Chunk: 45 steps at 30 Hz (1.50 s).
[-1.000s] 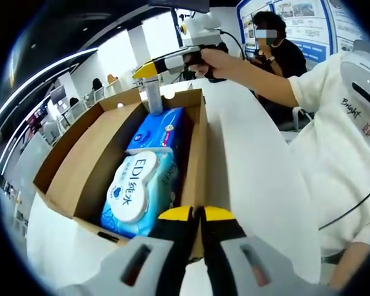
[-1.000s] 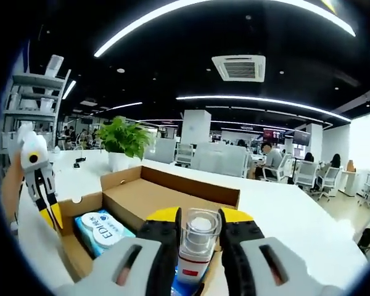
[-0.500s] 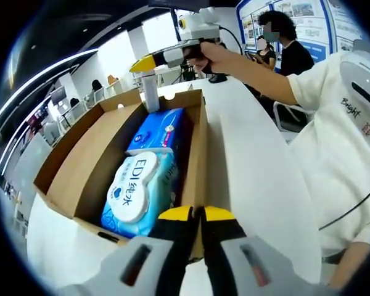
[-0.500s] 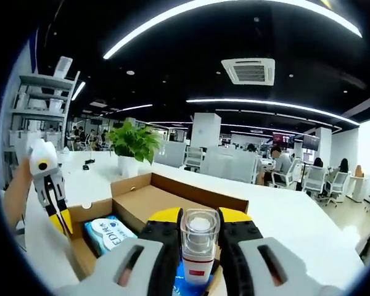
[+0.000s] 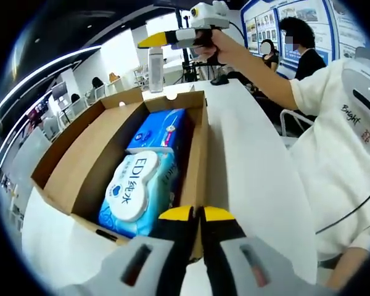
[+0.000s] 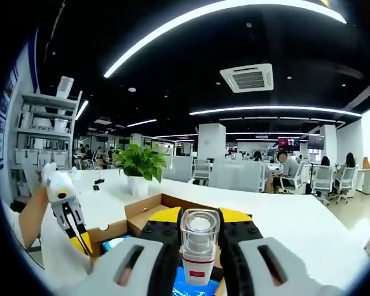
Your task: Operate the shoe box by opening the lid, removing the specified soft item, and placing it in the target area until the item is outside and the box remains undamaged.
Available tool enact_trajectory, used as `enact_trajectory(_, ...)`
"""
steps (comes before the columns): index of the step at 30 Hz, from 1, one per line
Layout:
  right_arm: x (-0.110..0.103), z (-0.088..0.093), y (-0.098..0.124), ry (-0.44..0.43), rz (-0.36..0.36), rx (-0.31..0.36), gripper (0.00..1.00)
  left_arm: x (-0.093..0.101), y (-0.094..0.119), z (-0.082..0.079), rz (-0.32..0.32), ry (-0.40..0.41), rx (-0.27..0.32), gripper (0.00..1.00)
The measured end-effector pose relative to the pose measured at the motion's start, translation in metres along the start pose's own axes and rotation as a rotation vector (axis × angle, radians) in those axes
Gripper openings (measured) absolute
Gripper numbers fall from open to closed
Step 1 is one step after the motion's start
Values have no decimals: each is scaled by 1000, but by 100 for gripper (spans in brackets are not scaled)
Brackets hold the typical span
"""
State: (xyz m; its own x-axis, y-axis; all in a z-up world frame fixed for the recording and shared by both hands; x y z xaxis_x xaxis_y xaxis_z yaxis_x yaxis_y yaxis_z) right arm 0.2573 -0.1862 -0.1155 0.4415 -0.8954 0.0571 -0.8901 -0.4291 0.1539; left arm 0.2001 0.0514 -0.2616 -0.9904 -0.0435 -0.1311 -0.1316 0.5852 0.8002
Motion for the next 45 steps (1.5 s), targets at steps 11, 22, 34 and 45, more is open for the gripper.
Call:
enact_trajectory(11, 18, -15, 23, 2, 34, 14, 21, 2, 1, 0, 8, -9, 21, 4)
enact_trajectory(22, 54, -2, 50, -39, 119, 7, 21, 2, 1, -1, 18, -7, 31, 3)
enact_trajectory(34, 99, 39, 104, -35, 270, -49, 21, 1, 0, -1, 22, -2, 26, 4)
enact_trajectory(45, 133, 59, 152, -81, 363, -54, 21, 2, 1, 0, 7, 0, 32, 4)
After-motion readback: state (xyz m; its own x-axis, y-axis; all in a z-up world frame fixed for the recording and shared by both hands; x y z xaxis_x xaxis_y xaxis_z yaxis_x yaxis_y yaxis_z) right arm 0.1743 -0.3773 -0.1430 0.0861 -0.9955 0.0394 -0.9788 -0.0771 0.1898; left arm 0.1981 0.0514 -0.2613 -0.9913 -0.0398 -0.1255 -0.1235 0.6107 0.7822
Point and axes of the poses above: the point that each gripper's makers call its tool centre point, and the gripper's own axes: y roughly backward along the fingers, x roughly to its right, z roughly out of its underside, the point moved 3 cm from there along y, roughly backward along the fingers, and after that the axes turned 11 degrees about -x, right-handed, at the moved point
